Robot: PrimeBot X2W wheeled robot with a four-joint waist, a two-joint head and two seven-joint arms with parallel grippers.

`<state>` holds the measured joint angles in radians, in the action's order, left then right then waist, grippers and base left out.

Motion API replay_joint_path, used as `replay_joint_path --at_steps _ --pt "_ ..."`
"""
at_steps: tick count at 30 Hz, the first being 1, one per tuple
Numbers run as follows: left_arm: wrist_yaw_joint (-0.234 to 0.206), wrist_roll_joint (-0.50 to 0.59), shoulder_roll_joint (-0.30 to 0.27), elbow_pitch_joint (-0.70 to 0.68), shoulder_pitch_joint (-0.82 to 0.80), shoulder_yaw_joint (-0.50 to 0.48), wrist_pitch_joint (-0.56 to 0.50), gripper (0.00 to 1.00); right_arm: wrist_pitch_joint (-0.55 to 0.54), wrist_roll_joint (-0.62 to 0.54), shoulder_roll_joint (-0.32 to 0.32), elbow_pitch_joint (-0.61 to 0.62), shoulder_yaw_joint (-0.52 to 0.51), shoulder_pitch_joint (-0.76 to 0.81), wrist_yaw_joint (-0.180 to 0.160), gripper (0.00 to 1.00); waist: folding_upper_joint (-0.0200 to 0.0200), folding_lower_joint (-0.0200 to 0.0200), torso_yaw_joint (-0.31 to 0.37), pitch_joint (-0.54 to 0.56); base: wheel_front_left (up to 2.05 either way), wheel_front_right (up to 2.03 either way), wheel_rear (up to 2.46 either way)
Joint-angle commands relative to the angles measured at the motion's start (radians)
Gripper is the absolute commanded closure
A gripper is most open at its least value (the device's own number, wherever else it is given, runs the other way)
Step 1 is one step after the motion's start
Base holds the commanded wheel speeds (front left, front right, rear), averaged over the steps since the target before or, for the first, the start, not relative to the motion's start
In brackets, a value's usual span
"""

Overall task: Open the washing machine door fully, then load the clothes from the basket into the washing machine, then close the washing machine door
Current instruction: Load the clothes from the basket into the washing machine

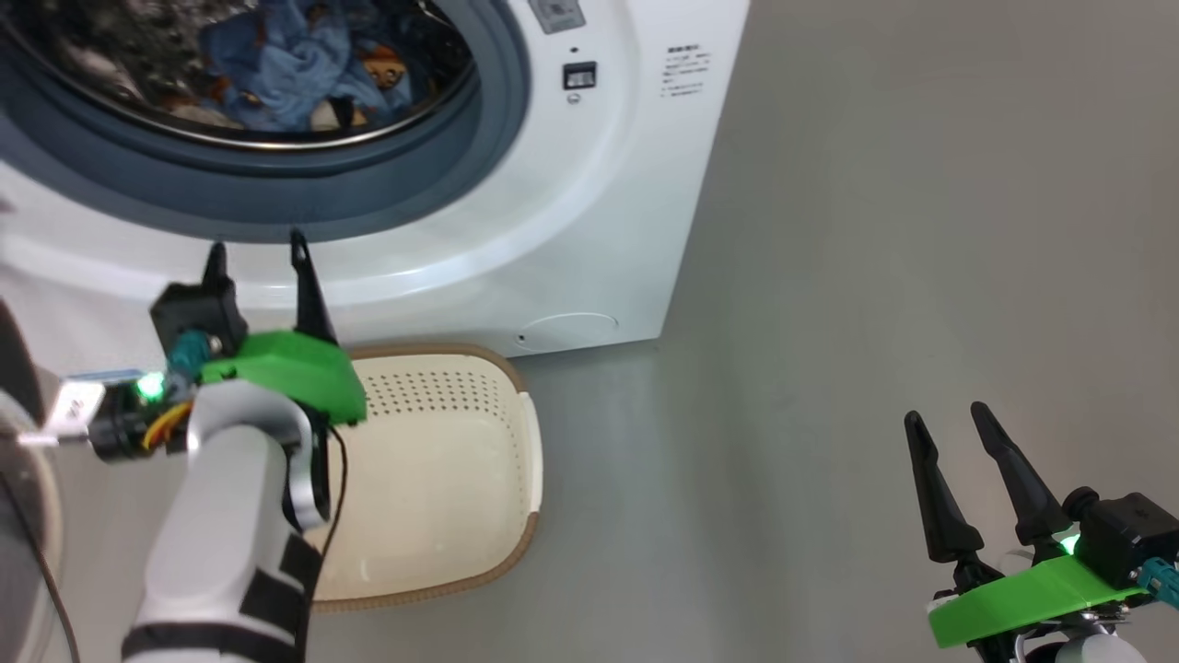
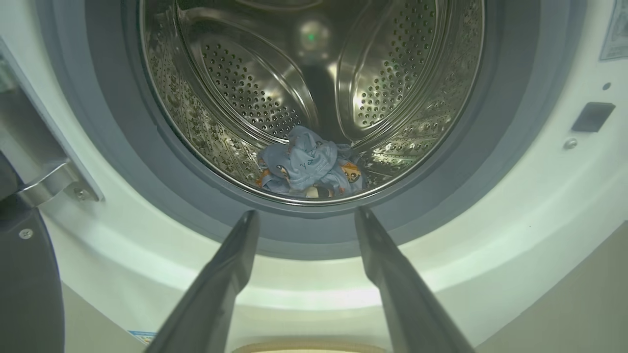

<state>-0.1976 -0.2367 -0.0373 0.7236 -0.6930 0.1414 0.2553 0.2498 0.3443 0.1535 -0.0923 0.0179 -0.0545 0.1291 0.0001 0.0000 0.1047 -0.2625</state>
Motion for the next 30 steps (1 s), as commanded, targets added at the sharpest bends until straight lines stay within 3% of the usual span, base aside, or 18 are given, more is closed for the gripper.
replay_joint_path --at_steps 1,15,30 --pt "-0.002 0.018 -0.022 -0.066 0.041 -0.017 0.006 0.0 0.012 -0.012 0.012 0.027 0.019 0.016 0.002 0.0 -0.0001 0.0 -0.029 0.024 0.0 0.0 0.0" --pt "0.01 0.035 -0.013 -0.346 0.301 0.035 0.006 0.0 0.012 -0.02 0.013 0.028 0.034 0.034 0.002 0.0 -0.0001 0.0 -0.058 0.059 0.0 0.0 0.0" --pt "0.011 -0.019 -0.013 -0.469 0.475 0.11 0.006 0.0 0.012 -0.032 0.005 0.028 0.023 0.053 0.002 0.0 -0.0001 0.0 -0.072 0.083 0.0 0.0 0.0"
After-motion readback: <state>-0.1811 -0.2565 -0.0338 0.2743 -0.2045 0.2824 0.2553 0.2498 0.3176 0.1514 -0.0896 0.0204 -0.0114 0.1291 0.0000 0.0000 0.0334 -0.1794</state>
